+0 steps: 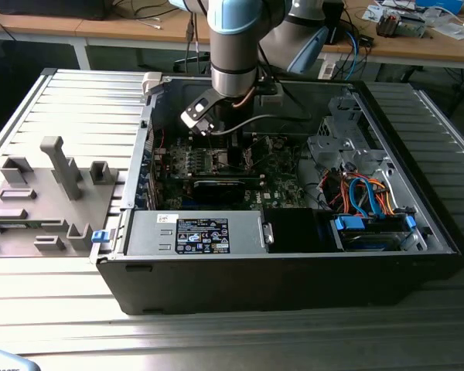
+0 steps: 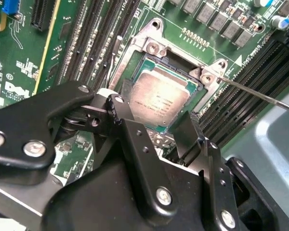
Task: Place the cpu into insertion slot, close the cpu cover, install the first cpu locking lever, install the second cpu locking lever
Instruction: 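Place the cpu into insertion slot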
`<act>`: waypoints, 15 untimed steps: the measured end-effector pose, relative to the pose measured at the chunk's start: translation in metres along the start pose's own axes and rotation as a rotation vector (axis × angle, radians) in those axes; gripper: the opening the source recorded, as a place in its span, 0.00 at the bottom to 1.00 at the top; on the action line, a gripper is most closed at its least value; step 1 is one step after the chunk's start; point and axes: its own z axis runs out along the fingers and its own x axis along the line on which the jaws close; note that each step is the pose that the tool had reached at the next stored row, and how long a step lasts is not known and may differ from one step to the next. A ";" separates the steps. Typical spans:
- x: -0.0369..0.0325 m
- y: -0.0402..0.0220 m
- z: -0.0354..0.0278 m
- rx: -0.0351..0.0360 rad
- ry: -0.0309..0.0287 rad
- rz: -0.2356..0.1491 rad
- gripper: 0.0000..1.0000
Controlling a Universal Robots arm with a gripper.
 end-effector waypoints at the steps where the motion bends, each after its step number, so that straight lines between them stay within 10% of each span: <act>1: -0.0001 -0.0009 -0.0002 -0.0003 0.0009 0.000 0.62; 15: -0.0003 -0.0035 0.0007 -0.0001 0.0016 0.000 0.53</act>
